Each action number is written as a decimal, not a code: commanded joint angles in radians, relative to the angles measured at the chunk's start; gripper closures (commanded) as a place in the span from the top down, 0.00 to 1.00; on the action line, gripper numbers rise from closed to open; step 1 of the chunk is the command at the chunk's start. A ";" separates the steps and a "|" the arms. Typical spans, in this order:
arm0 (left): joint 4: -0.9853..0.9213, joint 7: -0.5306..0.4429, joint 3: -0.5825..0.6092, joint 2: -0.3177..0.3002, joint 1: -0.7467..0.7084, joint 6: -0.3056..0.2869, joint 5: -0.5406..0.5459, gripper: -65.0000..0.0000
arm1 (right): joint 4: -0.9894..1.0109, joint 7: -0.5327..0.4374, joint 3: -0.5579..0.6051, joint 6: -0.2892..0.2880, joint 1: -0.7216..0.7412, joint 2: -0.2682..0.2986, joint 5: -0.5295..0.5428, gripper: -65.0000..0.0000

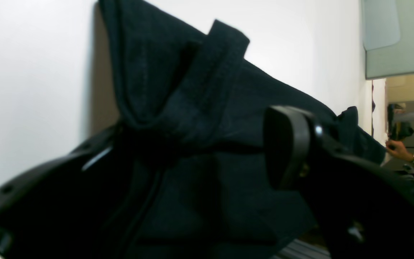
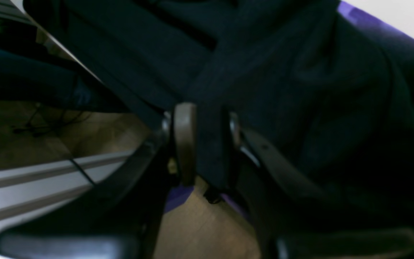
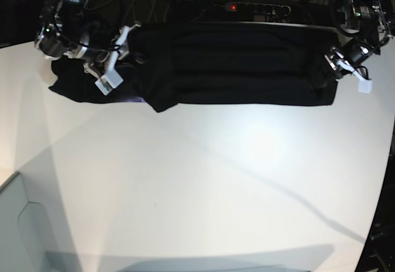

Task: Fold the T-shirt properly
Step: 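Grasp the opposite side edge with the left gripper, then fold the grasped side inward with the left gripper toward the right gripper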

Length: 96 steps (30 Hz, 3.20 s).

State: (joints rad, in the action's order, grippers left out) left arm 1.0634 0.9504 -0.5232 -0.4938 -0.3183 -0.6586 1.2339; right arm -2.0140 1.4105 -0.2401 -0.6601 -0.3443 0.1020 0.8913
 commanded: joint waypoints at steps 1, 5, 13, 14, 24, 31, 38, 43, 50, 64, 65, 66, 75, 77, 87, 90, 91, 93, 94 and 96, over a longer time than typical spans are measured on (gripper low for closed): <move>-0.028 0.177 0.039 0.005 -0.052 0.096 -0.251 0.74 | -0.014 -0.014 -0.003 -0.011 0.003 0.005 0.021 0.21; -0.021 0.170 0.050 0.004 -0.072 0.096 -0.251 0.72 | -0.014 -0.014 -0.003 -0.011 0.006 0.005 0.021 0.21; 0.090 0.170 0.042 0.043 -0.072 0.096 -0.314 0.00 | -0.014 -0.014 -0.052 -0.011 0.037 0.005 0.021 0.21; 0.113 0.170 0.044 0.050 -0.072 0.096 -0.314 0.00 | -0.014 -0.014 -0.069 -0.011 0.040 0.005 0.021 0.21; 0.489 0.215 0.051 0.128 -0.135 0.095 -0.303 0.00 | 0.039 -0.014 -0.315 0.050 0.067 0.011 0.019 0.21; 0.751 0.376 0.051 0.258 -0.117 0.087 -0.300 0.00 | 0.124 -0.014 -0.385 0.050 0.058 0.011 0.019 0.21; 0.842 0.446 0.173 0.341 -0.022 0.093 -0.300 0.00 | 0.132 -0.014 -0.384 0.050 0.046 0.009 0.019 0.21; 0.840 0.446 0.374 0.383 0.067 0.095 -0.309 0.00 | 0.132 -0.014 -0.384 0.050 0.044 0.009 0.019 0.21; 0.705 0.446 0.466 0.469 0.207 0.096 -0.314 0.00 | 0.131 -0.014 -0.384 0.050 0.049 0.008 0.019 0.21; 0.438 0.359 0.696 0.456 0.377 0.096 -0.314 0.00 | 0.131 -0.014 -0.381 0.052 0.054 0.008 0.019 0.21; 0.424 0.355 0.708 0.456 0.390 0.096 -0.314 0.00 | 0.131 -0.014 -0.381 0.052 0.054 0.008 0.019 0.21; 0.407 0.350 0.725 0.458 0.405 0.096 -0.314 0.00 | 0.131 -0.014 -0.381 0.052 0.054 0.006 0.019 0.21; 0.295 0.322 0.863 0.467 0.519 0.096 -0.314 0.01 | 0.132 -0.014 -0.379 0.052 0.072 0.006 0.019 0.21; 0.291 0.322 0.881 0.469 0.532 0.096 -0.314 0.01 | 0.132 -0.014 -0.379 0.052 0.072 0.006 0.019 0.21; 0.291 0.325 0.888 0.485 0.543 0.096 -0.311 0.39 | 0.132 -0.014 -0.379 0.052 0.072 0.005 0.019 0.21; 0.291 0.327 0.888 0.479 0.543 0.096 -0.305 0.69 | 0.132 -0.014 -0.377 0.052 0.072 0.005 0.019 0.21; 0.291 0.328 0.886 0.479 0.543 0.096 -0.305 0.79 | 0.132 -0.014 -0.377 0.052 0.072 0.005 0.019 0.21; 0.295 0.332 0.885 0.478 0.543 0.096 -0.303 0.93 | 0.132 -0.014 -0.377 0.052 0.072 0.005 0.019 0.21; 0.300 0.332 0.885 0.478 0.543 0.095 -0.302 0.99 | 0.132 -0.014 -0.377 0.052 0.072 0.005 0.019 0.21; 0.300 0.333 0.881 0.478 0.543 0.093 -0.293 1.00 | 0.132 -0.014 -0.377 0.052 0.072 0.005 0.019 0.21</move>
State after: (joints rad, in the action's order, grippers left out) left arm 1.3437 1.2930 0.3614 -0.0219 0.2050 -0.5606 0.9108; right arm -1.8671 1.4101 -0.6151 -0.6281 -0.2752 0.0990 0.8909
